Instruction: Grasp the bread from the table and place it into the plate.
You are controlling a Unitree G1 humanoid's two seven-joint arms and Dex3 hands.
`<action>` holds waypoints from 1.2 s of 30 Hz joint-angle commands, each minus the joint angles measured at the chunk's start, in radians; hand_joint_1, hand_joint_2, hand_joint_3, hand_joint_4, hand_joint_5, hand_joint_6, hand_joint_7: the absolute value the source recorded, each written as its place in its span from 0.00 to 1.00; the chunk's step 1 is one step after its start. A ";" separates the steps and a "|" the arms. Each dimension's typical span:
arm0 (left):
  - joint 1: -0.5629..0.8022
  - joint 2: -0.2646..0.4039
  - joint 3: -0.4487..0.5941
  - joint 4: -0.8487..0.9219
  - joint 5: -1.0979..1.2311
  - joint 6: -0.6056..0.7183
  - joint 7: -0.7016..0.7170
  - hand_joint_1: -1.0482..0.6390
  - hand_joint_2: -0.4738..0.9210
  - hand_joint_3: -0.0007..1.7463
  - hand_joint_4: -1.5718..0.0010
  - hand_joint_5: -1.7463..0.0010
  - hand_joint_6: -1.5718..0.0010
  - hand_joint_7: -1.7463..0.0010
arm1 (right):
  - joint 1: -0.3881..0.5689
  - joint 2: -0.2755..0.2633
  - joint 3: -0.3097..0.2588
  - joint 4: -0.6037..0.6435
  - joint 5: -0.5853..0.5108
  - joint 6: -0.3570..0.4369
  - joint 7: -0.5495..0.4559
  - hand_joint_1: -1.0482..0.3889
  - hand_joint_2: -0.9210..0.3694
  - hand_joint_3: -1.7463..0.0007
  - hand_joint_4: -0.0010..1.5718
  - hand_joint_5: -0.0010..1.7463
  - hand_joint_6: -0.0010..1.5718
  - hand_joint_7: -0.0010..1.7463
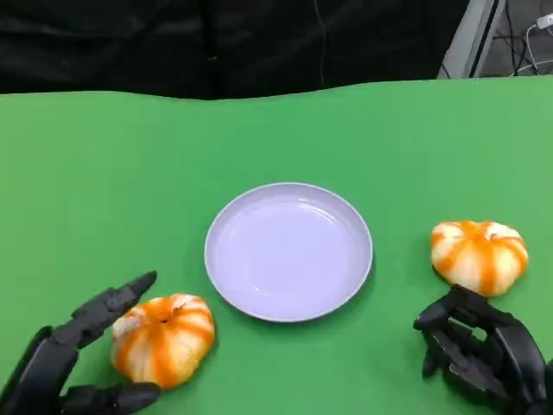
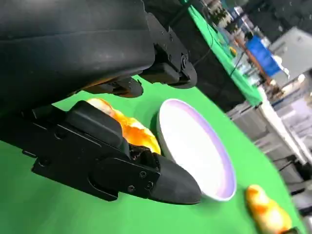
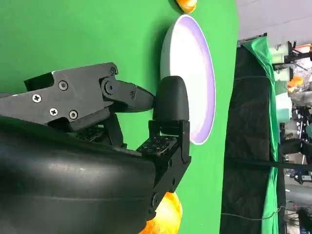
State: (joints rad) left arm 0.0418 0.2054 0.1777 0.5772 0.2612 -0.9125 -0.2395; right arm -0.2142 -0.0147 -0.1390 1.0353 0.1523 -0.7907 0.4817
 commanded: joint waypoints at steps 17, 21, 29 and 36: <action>0.019 0.193 -0.276 -0.403 0.356 0.569 0.049 0.00 1.00 0.27 0.69 0.98 0.72 0.99 | 0.008 -0.007 -0.003 -0.002 -0.004 -0.003 -0.015 0.53 0.00 0.69 0.46 1.00 0.40 0.86; 0.019 0.207 -0.299 -0.415 0.347 0.600 0.058 0.00 1.00 0.28 0.67 0.98 0.70 0.99 | 0.013 -0.007 -0.002 -0.007 -0.006 -0.003 -0.017 0.54 0.00 0.69 0.45 1.00 0.40 0.86; 0.019 0.220 -0.329 -0.448 0.346 0.669 0.052 0.12 1.00 0.18 0.64 0.99 0.68 0.99 | 0.012 -0.010 0.000 -0.007 -0.013 -0.010 -0.021 0.54 0.00 0.69 0.46 1.00 0.40 0.86; 0.023 0.248 -0.350 -0.458 0.329 0.685 0.033 0.50 0.99 0.02 0.64 1.00 0.68 1.00 | 0.012 -0.010 -0.003 -0.007 -0.009 -0.002 -0.018 0.54 0.00 0.69 0.46 1.00 0.40 0.85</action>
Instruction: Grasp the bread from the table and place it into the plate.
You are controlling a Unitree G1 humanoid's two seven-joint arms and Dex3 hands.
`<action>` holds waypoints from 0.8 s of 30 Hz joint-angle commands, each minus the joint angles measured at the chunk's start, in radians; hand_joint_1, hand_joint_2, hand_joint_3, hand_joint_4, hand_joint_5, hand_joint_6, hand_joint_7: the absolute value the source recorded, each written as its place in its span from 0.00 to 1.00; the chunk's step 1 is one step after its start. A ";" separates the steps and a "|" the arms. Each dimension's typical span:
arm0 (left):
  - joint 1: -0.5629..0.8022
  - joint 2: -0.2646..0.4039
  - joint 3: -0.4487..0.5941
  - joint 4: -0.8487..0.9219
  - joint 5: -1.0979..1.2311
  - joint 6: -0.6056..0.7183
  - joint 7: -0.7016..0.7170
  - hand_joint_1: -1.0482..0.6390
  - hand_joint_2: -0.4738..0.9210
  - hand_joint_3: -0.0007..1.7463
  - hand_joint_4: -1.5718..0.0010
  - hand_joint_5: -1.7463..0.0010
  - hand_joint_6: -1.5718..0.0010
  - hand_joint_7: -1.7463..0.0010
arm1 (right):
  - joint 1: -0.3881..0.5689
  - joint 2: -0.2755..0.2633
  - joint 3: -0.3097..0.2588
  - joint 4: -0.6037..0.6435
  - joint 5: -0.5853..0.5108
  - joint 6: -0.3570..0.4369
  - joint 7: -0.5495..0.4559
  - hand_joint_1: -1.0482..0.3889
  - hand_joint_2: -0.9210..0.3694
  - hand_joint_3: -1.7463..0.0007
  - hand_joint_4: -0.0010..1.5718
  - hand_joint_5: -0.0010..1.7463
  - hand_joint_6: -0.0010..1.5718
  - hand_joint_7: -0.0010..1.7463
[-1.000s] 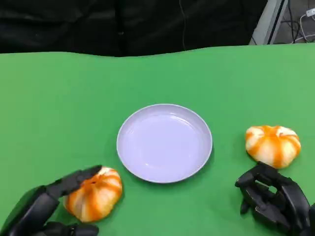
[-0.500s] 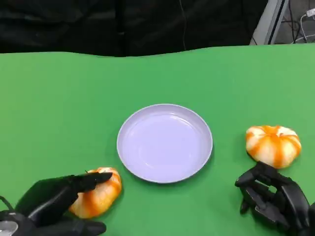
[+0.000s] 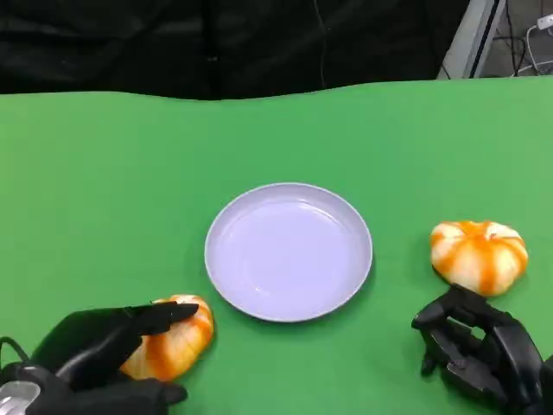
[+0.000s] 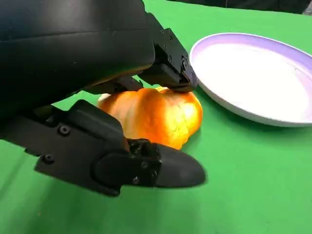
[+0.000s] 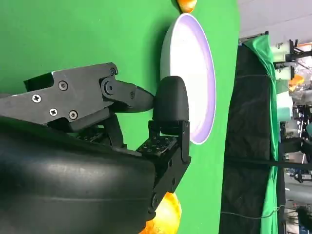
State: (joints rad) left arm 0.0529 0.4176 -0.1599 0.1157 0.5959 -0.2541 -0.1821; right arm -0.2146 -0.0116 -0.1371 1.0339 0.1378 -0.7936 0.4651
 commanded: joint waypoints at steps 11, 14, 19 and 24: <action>0.014 0.058 -0.026 -0.002 -0.022 0.033 -0.025 0.55 0.98 0.01 0.63 0.99 0.66 0.99 | 0.010 -0.009 -0.013 -0.005 0.022 0.001 0.015 0.54 0.00 0.69 0.46 1.00 0.41 0.85; 0.008 0.066 -0.034 -0.007 -0.013 0.053 -0.042 0.55 0.98 0.00 0.59 0.98 0.62 0.98 | 0.011 -0.009 -0.011 -0.005 0.017 0.002 0.008 0.54 0.00 0.70 0.46 1.00 0.41 0.85; 0.004 0.070 -0.048 -0.011 0.006 0.077 -0.031 0.56 0.98 0.00 0.55 0.95 0.54 0.96 | 0.012 -0.011 -0.008 -0.006 0.010 -0.003 -0.002 0.53 0.00 0.70 0.46 1.00 0.41 0.85; 0.005 0.030 -0.068 0.024 0.098 0.113 0.122 0.60 0.97 0.00 0.73 0.14 0.63 0.36 | 0.012 -0.011 -0.009 -0.006 0.015 -0.002 0.002 0.54 0.00 0.70 0.46 1.00 0.41 0.84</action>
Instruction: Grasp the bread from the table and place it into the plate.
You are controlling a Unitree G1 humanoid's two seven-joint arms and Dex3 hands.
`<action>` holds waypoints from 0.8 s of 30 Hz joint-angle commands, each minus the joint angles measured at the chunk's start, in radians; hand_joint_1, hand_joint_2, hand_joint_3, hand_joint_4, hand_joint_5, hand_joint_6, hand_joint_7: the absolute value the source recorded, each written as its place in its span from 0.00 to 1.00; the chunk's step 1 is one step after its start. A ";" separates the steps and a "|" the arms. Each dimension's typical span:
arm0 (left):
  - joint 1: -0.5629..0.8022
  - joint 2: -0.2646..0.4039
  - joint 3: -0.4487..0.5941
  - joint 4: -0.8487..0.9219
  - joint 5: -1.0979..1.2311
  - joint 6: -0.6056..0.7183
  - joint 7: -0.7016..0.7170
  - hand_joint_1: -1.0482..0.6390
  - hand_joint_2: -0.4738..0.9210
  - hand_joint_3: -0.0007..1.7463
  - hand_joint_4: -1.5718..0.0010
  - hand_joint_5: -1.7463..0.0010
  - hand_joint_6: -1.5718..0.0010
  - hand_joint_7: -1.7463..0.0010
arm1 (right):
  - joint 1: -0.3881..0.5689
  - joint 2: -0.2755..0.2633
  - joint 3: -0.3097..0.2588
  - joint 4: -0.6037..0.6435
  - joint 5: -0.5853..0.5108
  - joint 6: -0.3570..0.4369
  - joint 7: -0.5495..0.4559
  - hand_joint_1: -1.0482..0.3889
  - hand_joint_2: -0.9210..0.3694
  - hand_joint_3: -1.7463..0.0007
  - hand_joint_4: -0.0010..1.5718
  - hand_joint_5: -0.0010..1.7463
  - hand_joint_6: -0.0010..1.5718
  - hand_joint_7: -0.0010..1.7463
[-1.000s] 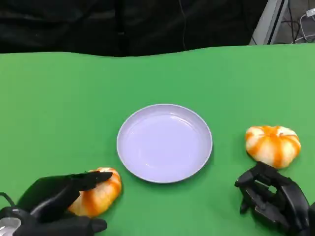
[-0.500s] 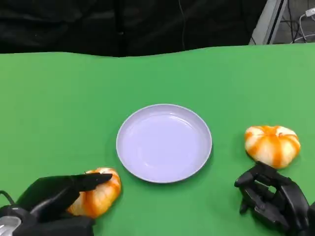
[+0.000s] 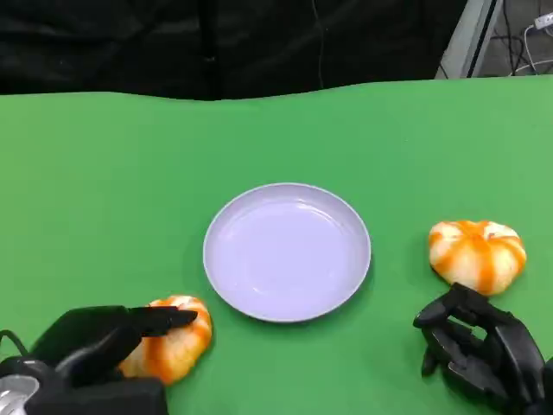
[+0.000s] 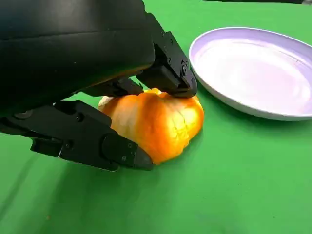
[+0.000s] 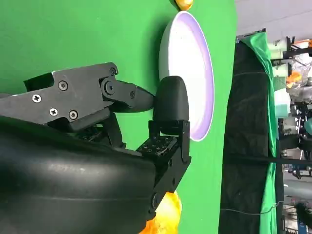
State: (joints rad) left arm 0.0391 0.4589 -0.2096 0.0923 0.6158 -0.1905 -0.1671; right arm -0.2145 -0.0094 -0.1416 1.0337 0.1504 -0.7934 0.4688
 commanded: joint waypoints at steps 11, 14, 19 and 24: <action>0.008 -0.065 -0.021 0.144 0.072 0.006 0.341 0.65 0.93 0.00 0.64 0.00 0.73 0.00 | 0.015 -0.013 -0.002 -0.010 -0.002 -0.002 -0.010 0.53 0.00 0.70 0.46 1.00 0.41 0.85; -0.001 -0.063 -0.026 0.170 0.080 -0.019 0.387 0.65 0.92 0.00 0.63 0.00 0.72 0.00 | 0.015 -0.013 0.000 -0.011 -0.004 0.000 -0.014 0.53 0.00 0.70 0.46 1.00 0.41 0.85; -0.011 -0.060 -0.030 0.208 0.092 -0.057 0.464 0.63 0.92 0.00 0.65 0.00 0.68 0.05 | 0.015 -0.012 -0.001 -0.010 0.003 0.002 -0.005 0.54 0.00 0.70 0.46 1.00 0.41 0.85; -0.009 -0.052 -0.023 0.206 0.102 -0.093 0.513 0.62 0.92 0.00 0.65 0.00 0.62 0.15 | 0.017 -0.011 0.001 -0.014 -0.002 -0.001 -0.011 0.54 0.00 0.70 0.46 1.00 0.41 0.84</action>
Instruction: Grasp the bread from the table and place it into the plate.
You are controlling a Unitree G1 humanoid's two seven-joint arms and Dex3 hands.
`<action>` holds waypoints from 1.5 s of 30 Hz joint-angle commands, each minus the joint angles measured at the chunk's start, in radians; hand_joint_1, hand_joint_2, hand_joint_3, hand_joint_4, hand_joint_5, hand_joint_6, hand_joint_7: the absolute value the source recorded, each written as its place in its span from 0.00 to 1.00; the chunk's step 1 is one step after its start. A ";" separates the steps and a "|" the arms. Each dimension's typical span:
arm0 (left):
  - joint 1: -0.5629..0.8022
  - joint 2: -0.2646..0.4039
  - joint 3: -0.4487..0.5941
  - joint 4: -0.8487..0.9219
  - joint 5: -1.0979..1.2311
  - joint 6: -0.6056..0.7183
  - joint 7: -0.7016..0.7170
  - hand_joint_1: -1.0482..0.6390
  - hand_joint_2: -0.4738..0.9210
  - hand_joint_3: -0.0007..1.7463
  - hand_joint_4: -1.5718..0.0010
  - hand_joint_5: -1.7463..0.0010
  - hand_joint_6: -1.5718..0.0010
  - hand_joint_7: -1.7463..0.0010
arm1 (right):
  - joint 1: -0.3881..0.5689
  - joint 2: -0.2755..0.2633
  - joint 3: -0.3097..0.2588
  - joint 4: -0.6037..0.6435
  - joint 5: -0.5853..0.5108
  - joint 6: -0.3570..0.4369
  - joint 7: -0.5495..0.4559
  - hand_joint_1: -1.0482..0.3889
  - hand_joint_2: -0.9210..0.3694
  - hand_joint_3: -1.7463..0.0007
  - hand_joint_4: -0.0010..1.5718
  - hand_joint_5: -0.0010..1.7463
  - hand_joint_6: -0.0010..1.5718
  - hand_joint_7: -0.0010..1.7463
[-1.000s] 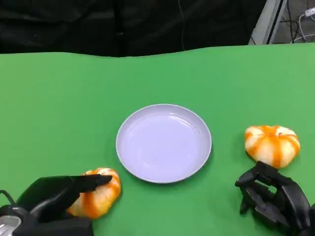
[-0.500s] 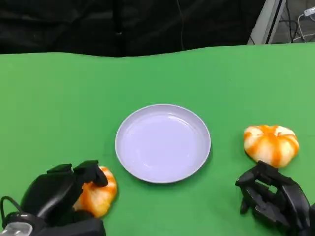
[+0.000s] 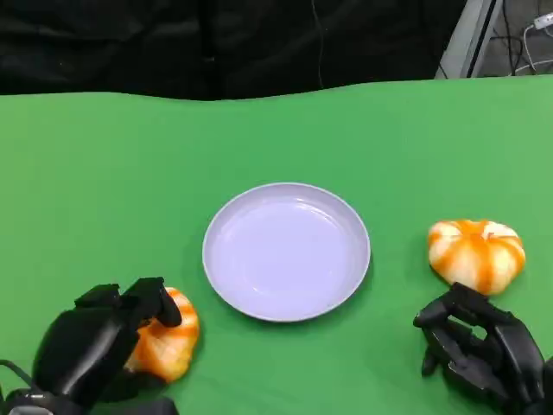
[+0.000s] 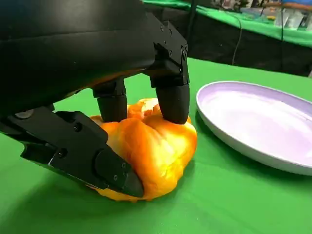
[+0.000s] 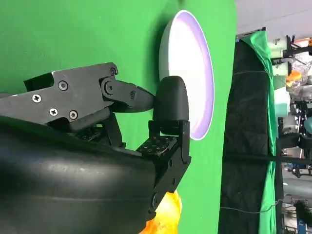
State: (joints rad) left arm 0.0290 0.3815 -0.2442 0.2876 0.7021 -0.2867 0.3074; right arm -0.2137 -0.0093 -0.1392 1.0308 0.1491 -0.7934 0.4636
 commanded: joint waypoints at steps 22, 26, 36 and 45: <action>0.099 0.045 0.106 -0.394 0.020 0.068 -0.047 0.65 0.90 0.00 0.62 0.00 0.57 0.19 | 0.008 -0.008 -0.002 0.011 0.000 -0.008 0.000 0.53 0.00 0.70 0.45 1.00 0.40 0.84; 0.107 0.042 0.115 -0.430 0.029 0.078 -0.058 0.64 0.90 0.00 0.62 0.00 0.56 0.20 | 0.008 -0.009 0.000 0.012 -0.006 -0.010 -0.006 0.53 0.00 0.70 0.45 1.00 0.40 0.84; 0.111 0.035 0.129 -0.491 0.030 0.084 -0.080 0.65 0.88 0.00 0.61 0.00 0.56 0.19 | 0.009 -0.004 -0.002 0.007 -0.004 -0.005 -0.005 0.53 0.00 0.70 0.46 1.00 0.41 0.84; 0.075 0.021 0.119 -0.499 0.043 0.044 -0.074 0.63 0.90 0.00 0.61 0.00 0.57 0.18 | 0.005 -0.001 -0.002 0.013 -0.005 -0.011 -0.007 0.54 0.00 0.69 0.46 1.00 0.40 0.85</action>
State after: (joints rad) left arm 0.1133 0.3965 -0.1280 -0.2010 0.7386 -0.2334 0.2361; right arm -0.2113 -0.0042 -0.1381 1.0356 0.1421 -0.8030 0.4603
